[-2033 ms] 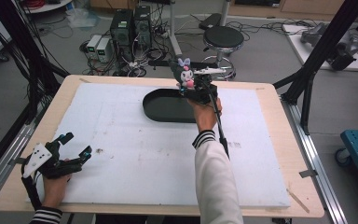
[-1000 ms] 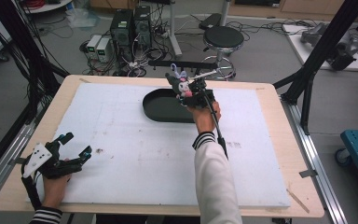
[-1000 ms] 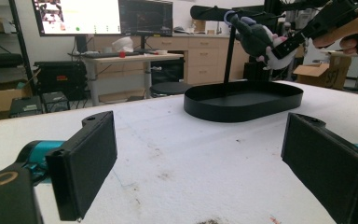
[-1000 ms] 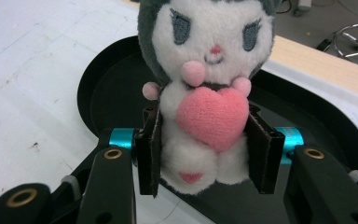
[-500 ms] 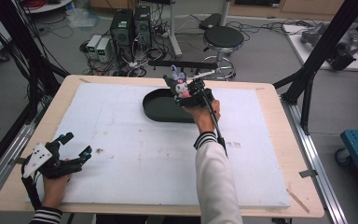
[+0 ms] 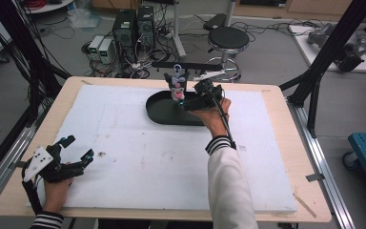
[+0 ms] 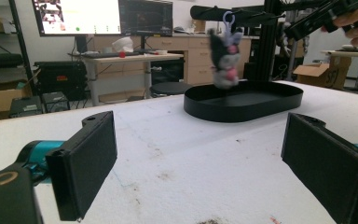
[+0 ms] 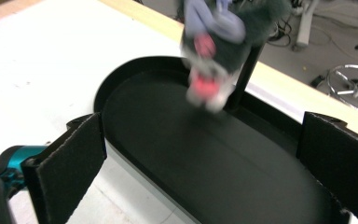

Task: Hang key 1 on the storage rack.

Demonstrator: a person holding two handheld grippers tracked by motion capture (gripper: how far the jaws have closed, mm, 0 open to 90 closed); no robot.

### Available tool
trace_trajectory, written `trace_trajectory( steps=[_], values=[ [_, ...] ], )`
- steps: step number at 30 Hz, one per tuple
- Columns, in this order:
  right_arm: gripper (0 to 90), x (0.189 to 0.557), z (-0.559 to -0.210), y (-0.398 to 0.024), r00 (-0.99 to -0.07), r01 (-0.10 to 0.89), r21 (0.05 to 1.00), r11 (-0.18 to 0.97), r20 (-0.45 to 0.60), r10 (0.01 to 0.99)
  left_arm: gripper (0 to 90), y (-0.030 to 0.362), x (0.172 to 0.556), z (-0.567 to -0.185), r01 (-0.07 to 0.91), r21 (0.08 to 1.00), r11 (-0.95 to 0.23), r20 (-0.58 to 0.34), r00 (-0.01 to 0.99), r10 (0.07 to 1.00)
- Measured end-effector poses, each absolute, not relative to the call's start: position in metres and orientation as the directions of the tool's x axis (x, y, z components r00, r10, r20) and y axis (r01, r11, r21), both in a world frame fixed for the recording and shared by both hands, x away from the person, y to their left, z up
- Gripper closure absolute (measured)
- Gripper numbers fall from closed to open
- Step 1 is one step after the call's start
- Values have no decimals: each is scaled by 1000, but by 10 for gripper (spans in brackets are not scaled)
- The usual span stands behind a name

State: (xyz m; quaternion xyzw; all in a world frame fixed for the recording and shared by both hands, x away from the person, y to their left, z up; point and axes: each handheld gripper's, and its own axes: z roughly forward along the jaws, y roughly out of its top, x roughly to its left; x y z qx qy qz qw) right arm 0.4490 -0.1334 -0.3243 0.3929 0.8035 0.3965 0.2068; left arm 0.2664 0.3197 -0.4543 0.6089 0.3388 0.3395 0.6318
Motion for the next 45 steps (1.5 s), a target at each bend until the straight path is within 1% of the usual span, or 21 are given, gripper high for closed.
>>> trace_trajectory(
  steps=[5,7,14,24,30,36,37,38,41,45],
  values=[
    [7,432,-306,-153,-631,412,837,359,-22,776,107,320,266,-454,-19,1000,19,-6,542,841],
    [7,420,-300,-167,-641,378,868,322,-6,767,107,320,266,-454,-19,1000,20,-6,541,841],
    [7,385,-294,-208,-673,302,912,277,-2,740,107,320,266,-454,-19,1000,19,-6,542,841],
    [7,339,-313,-251,-704,223,948,226,-4,710,108,320,266,-454,-19,1000,17,-4,541,841],
    [7,319,-329,-260,-739,191,946,263,-38,672,107,319,266,-454,-20,1000,18,-5,541,841],
    [7,307,-342,-269,-745,178,953,246,-33,666,108,319,266,-454,-21,1000,15,-1,541,841],
    [7,306,-343,-270,-742,196,945,262,-31,669,107,319,266,-454,-21,1000,16,-2,541,841],
    [7,305,-343,-270,-739,193,941,277,-46,672,107,319,266,-454,-21,1000,16,-2,541,841],
    [7,300,-346,-274,-746,175,954,243,-32,666,107,319,266,-454,-21,1000,17,-3,541,841],
    [7,299,-354,-277,-737,184,952,244,-30,675,108,319,266,-454,-21,1000,17,-3,541,841]
  ],
)
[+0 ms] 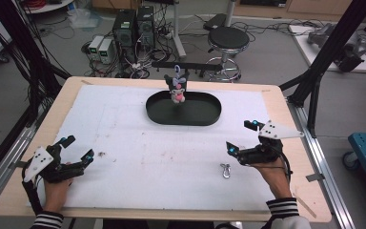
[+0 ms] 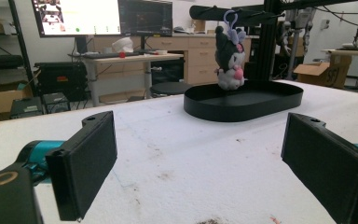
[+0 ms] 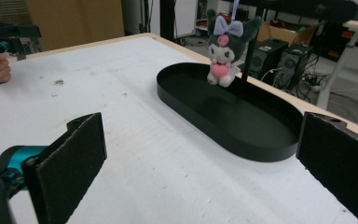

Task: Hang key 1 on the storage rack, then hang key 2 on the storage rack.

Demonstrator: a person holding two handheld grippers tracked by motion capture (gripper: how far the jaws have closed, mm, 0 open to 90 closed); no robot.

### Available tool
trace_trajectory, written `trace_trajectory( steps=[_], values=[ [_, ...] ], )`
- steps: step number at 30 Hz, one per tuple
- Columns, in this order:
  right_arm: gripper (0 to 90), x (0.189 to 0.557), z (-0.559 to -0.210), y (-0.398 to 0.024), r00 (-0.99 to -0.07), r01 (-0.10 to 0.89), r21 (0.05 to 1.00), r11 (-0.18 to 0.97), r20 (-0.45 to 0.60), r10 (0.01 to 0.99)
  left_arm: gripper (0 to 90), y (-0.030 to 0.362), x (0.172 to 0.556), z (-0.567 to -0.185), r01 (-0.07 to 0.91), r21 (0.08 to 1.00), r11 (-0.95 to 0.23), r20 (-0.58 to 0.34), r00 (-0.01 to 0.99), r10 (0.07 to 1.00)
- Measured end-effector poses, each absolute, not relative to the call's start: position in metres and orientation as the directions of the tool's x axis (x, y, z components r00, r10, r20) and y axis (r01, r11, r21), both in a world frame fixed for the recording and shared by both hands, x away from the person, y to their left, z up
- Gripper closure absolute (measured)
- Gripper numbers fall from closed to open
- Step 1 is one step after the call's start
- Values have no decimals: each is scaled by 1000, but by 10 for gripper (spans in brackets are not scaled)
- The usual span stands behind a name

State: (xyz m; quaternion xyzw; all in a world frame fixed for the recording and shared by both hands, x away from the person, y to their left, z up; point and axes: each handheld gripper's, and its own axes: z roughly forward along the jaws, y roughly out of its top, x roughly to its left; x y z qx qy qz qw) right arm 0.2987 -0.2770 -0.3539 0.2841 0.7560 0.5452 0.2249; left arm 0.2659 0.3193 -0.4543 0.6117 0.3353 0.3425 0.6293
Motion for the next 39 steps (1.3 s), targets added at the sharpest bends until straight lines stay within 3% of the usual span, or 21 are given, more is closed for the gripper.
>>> trace_trajectory(
  steps=[24,39],
  values=[
    [7,295,-355,-285,-731,196,951,241,-22,682,107,319,266,-454,-17,1000,18,-6,539,842],
    [8,299,-347,-277,-800,205,888,411,-89,593,107,319,266,-454,-16,1000,17,-6,538,843]
  ],
)
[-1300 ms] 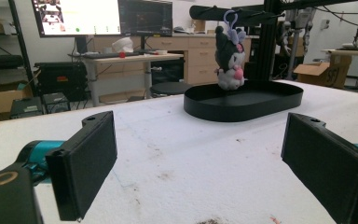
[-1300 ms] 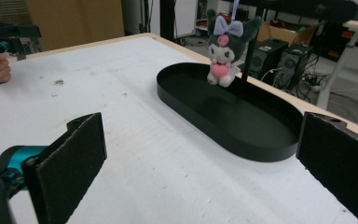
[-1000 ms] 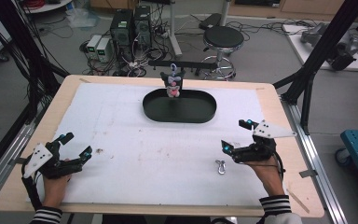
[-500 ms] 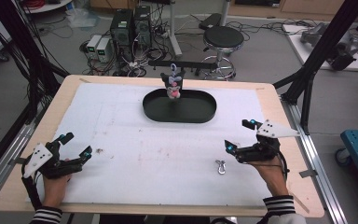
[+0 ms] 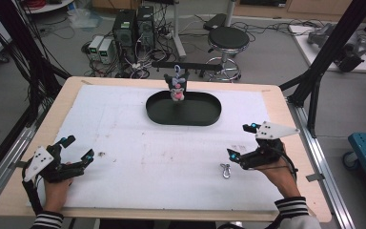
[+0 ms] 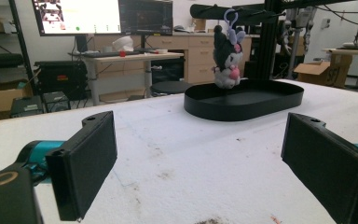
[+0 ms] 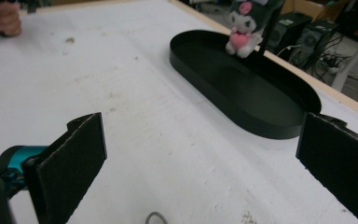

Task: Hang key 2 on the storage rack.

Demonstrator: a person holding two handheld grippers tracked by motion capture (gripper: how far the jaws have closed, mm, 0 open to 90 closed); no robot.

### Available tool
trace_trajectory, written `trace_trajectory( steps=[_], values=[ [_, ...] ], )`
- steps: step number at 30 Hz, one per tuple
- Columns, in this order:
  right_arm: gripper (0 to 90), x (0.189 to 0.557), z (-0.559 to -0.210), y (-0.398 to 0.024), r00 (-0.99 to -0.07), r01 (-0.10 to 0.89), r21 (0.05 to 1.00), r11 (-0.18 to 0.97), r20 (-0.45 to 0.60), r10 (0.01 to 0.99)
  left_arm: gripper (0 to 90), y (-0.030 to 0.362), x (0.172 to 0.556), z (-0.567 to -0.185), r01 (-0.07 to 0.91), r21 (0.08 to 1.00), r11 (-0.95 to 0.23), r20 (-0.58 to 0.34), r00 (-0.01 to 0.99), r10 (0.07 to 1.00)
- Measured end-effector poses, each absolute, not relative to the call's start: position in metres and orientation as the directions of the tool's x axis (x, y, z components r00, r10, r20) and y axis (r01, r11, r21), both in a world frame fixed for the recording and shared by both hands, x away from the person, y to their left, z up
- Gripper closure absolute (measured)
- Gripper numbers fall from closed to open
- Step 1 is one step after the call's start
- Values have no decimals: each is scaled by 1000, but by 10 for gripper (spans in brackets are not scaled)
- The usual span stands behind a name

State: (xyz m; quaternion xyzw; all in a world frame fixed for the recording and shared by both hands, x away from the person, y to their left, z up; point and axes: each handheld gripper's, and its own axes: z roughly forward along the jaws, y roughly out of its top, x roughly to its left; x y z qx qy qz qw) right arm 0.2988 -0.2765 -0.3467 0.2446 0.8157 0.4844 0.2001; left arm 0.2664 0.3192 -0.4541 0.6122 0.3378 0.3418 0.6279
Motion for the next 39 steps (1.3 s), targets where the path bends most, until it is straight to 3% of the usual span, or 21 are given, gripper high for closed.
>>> trace_trajectory(
  steps=[26,37,39],
  values=[
    [18,307,-370,-262,-882,261,720,644,-93,462,107,319,266,-454,-17,1000,18,-6,539,842],
    [77,308,-383,-259,-903,281,661,696,-63,425,107,319,266,-454,-17,1000,17,-5,540,842],
    [150,309,-384,-258,-909,288,649,704,-46,415,108,319,266,-454,-17,1000,18,-6,539,842]
  ],
)
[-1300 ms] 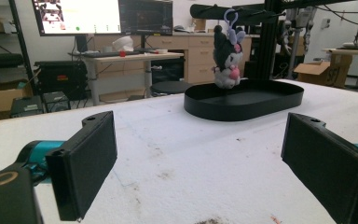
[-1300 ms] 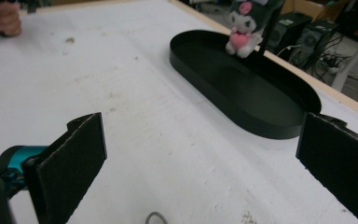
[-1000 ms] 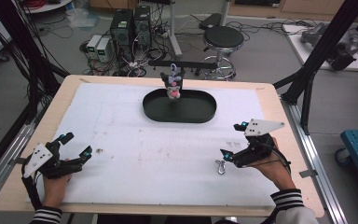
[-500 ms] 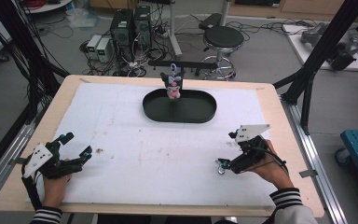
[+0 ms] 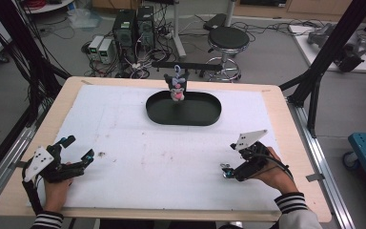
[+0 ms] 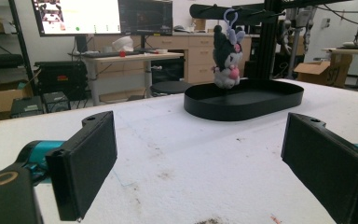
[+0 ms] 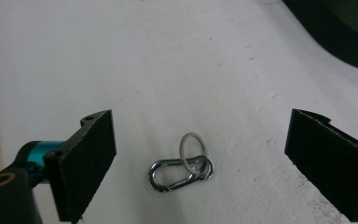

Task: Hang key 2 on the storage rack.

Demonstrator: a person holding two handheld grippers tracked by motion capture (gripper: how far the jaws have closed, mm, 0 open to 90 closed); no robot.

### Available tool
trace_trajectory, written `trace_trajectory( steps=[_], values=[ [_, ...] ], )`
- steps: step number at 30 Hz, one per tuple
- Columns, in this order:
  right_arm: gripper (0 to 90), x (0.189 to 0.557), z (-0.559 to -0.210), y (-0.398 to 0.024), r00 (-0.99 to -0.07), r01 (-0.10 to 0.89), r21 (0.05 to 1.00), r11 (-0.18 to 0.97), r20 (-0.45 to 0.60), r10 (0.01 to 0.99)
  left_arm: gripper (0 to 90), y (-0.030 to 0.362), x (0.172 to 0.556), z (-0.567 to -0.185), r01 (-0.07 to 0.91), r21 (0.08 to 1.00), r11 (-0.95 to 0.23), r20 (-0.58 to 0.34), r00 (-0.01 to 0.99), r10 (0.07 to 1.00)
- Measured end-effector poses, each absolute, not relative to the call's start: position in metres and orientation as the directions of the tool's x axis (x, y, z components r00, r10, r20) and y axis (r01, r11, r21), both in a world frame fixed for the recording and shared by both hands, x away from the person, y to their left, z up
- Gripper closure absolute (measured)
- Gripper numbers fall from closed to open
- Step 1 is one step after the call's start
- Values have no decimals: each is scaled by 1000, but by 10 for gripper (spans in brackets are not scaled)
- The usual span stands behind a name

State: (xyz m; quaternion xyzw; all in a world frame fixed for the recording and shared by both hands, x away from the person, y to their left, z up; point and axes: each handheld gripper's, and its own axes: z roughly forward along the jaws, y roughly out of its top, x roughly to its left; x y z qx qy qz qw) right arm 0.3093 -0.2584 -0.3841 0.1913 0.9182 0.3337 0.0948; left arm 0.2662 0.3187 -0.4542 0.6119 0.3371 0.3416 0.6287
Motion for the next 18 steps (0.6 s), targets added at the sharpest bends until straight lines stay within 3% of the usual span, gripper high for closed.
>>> trace_trajectory(
  steps=[9,18],
  values=[
    [177,312,-393,-251,-916,296,580,759,-53,398,107,319,266,-454,-17,1000,17,-5,540,842],
    [289,314,-401,-245,-929,280,507,815,-70,363,107,319,266,-454,-17,1000,18,-6,539,842]
  ],
)
